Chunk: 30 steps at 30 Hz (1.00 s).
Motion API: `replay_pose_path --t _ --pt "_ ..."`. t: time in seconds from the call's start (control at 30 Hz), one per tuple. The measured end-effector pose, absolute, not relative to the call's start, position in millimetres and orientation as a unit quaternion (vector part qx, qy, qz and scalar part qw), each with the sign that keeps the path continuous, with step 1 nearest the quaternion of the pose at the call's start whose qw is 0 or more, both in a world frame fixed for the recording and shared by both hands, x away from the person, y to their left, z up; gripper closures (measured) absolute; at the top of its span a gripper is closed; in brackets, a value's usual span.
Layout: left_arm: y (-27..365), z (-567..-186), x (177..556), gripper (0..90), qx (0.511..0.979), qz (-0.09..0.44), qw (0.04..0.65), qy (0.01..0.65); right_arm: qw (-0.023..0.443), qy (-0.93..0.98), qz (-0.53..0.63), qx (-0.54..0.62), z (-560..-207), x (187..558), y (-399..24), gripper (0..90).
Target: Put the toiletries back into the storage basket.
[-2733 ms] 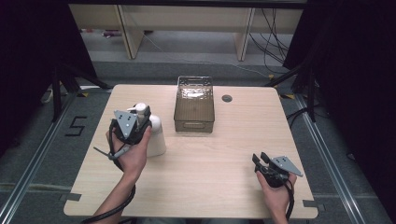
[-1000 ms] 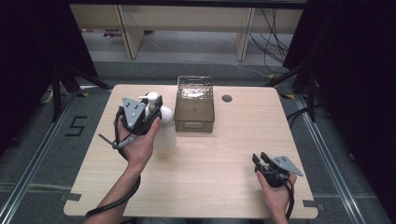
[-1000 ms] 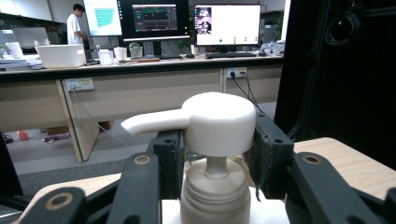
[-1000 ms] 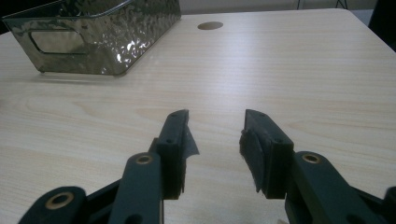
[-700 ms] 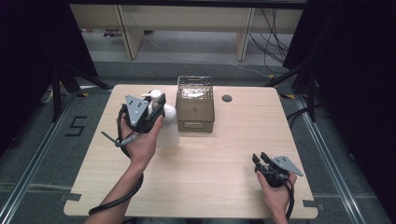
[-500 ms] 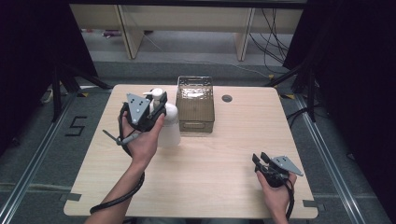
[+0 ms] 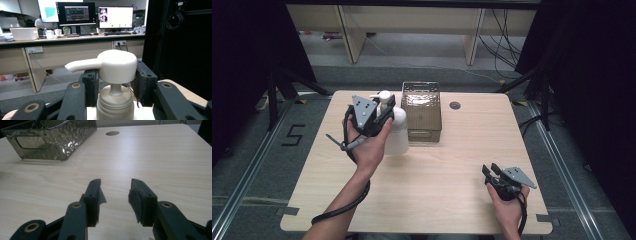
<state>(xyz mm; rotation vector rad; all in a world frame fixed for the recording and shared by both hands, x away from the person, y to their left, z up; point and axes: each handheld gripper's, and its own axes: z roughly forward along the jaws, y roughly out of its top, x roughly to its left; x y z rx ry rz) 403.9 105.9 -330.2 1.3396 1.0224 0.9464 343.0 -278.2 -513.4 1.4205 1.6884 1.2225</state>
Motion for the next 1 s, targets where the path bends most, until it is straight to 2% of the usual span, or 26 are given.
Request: replay_pose_path --t 0.07,0.23,1.0 --pt "105 -329 405 59.6 0.57 0.402 0.57 0.434 0.291 0.638 0.463 0.541 -513 342 -277 60.9" --pt "102 -327 406 59.6 0.568 0.401 0.576 0.429 0.304 0.637 0.462 0.537 -514 343 -278 60.9" --pt "90 -314 417 59.5 0.569 0.406 0.588 0.406 0.301 0.64 0.462 0.535 -513 343 -278 60.5"
